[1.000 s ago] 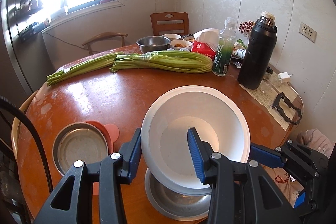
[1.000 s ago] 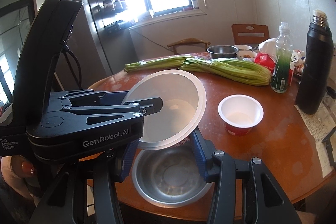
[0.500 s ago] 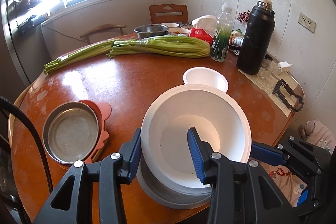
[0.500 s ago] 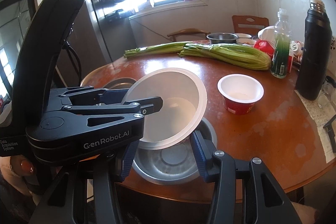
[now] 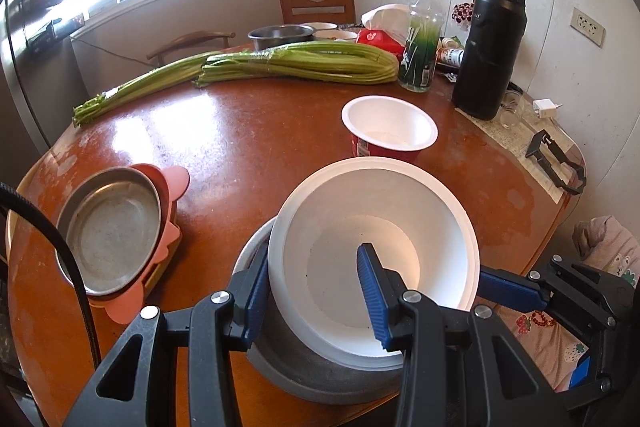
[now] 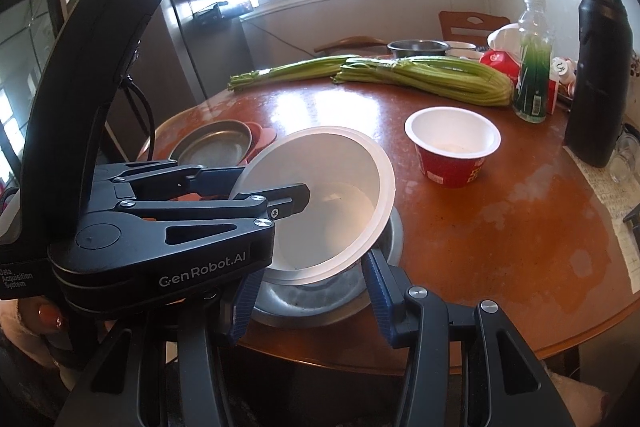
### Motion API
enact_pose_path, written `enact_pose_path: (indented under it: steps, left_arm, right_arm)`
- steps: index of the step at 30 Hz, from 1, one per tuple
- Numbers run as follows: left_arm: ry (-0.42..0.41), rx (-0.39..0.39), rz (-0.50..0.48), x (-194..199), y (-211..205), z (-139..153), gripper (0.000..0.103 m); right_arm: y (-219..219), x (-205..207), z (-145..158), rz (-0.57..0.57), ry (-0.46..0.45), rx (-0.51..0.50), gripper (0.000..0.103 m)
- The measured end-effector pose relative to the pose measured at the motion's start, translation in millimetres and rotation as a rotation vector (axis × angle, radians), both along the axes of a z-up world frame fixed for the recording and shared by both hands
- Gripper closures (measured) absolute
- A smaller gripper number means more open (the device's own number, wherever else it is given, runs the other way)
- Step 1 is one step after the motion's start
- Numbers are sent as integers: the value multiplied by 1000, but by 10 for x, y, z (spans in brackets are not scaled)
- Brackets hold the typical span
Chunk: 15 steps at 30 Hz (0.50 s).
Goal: Organize plates and bowls
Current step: 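Lower the white paper bowl into the steel bowl with the left gripper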
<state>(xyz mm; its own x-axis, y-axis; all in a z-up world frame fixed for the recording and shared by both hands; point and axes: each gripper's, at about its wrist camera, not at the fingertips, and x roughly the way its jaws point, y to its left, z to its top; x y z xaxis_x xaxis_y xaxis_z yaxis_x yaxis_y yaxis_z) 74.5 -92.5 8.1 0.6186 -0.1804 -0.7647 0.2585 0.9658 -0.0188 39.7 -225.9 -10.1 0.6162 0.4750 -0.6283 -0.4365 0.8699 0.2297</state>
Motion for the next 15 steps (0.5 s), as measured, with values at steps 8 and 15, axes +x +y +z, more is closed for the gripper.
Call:
enact_pose_path:
  steps: [8, 15]
  left_arm:
    - [19, 24, 12, 26, -27, -96, 60]
    - [45, 24, 23, 51, 5, -190, 60]
  right_arm:
    - [-9, 51, -111, 20, 20, 8, 52]
    - [39, 93, -176, 31, 46, -1, 52]
